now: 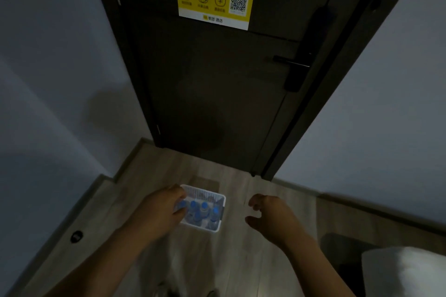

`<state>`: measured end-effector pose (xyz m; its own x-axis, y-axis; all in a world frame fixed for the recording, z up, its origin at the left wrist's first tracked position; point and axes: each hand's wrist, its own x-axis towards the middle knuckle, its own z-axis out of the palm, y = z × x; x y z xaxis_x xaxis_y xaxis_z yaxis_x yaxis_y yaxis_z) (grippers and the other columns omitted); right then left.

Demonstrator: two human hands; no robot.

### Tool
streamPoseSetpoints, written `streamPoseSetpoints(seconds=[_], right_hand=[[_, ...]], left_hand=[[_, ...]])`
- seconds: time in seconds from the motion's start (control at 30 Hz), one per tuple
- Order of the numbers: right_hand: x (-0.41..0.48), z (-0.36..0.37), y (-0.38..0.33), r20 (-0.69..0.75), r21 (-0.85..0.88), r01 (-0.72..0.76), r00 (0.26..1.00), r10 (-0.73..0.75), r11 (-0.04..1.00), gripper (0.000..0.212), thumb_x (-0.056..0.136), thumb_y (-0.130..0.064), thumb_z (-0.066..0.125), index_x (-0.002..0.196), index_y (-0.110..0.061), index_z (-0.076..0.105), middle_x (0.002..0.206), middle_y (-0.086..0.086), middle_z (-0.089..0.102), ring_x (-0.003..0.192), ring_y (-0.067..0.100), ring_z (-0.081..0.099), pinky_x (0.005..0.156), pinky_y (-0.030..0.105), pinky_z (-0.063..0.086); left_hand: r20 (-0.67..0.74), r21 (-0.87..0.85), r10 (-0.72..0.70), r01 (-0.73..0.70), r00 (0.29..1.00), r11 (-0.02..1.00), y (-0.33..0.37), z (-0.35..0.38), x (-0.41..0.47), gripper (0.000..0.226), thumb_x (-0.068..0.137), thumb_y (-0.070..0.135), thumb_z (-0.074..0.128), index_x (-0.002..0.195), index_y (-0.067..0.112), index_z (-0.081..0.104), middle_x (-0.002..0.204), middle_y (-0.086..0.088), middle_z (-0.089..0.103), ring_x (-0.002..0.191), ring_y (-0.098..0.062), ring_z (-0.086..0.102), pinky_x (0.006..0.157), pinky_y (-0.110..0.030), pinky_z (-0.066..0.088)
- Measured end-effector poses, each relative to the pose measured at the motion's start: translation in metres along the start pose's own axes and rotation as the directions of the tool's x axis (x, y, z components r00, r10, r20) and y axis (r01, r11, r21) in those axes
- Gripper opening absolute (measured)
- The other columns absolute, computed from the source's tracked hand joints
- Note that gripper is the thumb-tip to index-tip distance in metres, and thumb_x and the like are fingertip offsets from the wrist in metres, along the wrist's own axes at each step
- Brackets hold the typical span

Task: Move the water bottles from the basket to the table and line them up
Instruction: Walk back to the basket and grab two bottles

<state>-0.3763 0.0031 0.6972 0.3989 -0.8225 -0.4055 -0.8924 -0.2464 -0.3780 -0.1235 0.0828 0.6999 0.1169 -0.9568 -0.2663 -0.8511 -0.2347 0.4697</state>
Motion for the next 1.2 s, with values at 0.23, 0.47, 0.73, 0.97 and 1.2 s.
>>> streamPoseSetpoints(seconds=[0.23, 0.47, 0.73, 0.97, 1.2], right_hand=[[0.052, 0.023, 0.021, 0.054, -0.040, -0.025, 0.998, 0.027, 0.999, 0.044, 0.089, -0.037, 0.061, 0.129, -0.023, 0.052, 0.120, -0.002, 0.061, 0.106, 0.011, 0.058, 0.090, 0.023, 0.048], [0.134, 0.108, 0.041, 0.131, -0.009, -0.044, 0.990, 0.045, 0.999, 0.050, 0.088, -0.045, 0.059, 0.132, -0.024, 0.049, 0.124, -0.003, 0.060, 0.111, 0.010, 0.056, 0.092, 0.023, 0.046], [0.235, 0.242, 0.070, 0.131, 0.036, -0.077, 0.989, 0.071, 0.996, 0.052, 0.088, -0.045, 0.060, 0.133, -0.023, 0.049, 0.127, -0.002, 0.059, 0.113, 0.010, 0.056, 0.094, 0.024, 0.046], [0.316, 0.363, 0.113, 0.068, 0.082, -0.087, 0.994, 0.082, 0.993, 0.058, 0.088, -0.043, 0.063, 0.139, -0.022, 0.044, 0.134, -0.002, 0.055, 0.117, 0.010, 0.054, 0.092, 0.017, 0.039], [0.378, 0.466, 0.161, -0.013, 0.116, -0.078, 0.997, 0.080, 0.990, 0.060, 0.086, -0.041, 0.066, 0.139, -0.022, 0.043, 0.132, -0.001, 0.056, 0.112, 0.011, 0.057, 0.086, 0.015, 0.039]], left_hand=[[0.124, 0.067, 0.014, -0.022, 0.992, 0.998, -0.037, 0.033, 0.058, 0.022, 0.090, 0.030, 0.059, 0.106, 0.015, 0.059, 0.113, -0.002, 0.064, 0.101, -0.014, 0.059, 0.085, -0.020, 0.044], [0.180, 0.105, 0.017, -0.037, 0.983, 0.994, -0.112, 0.110, 0.129, 0.026, 0.093, 0.032, 0.053, 0.113, 0.017, 0.058, 0.117, 0.001, 0.063, 0.106, -0.012, 0.059, 0.091, -0.022, 0.044], [0.234, 0.137, -0.018, -0.014, 0.972, 0.990, -0.209, 0.229, 0.201, 0.034, 0.094, 0.035, 0.050, 0.124, 0.019, 0.052, 0.127, 0.000, 0.058, 0.115, -0.016, 0.054, 0.098, -0.025, 0.041], [0.235, 0.102, -0.017, -0.007, 0.972, 0.995, -0.287, 0.350, 0.261, 0.035, 0.091, 0.039, 0.056, 0.120, 0.020, 0.050, 0.126, 0.002, 0.058, 0.110, -0.011, 0.058, 0.093, -0.021, 0.046], [0.091, 0.084, 0.031, -0.039, 0.995, 0.996, -0.352, 0.445, 0.310, 0.037, 0.089, 0.037, 0.059, 0.121, 0.021, 0.050, 0.123, 0.000, 0.060, 0.109, -0.013, 0.059, 0.087, -0.020, 0.043]])
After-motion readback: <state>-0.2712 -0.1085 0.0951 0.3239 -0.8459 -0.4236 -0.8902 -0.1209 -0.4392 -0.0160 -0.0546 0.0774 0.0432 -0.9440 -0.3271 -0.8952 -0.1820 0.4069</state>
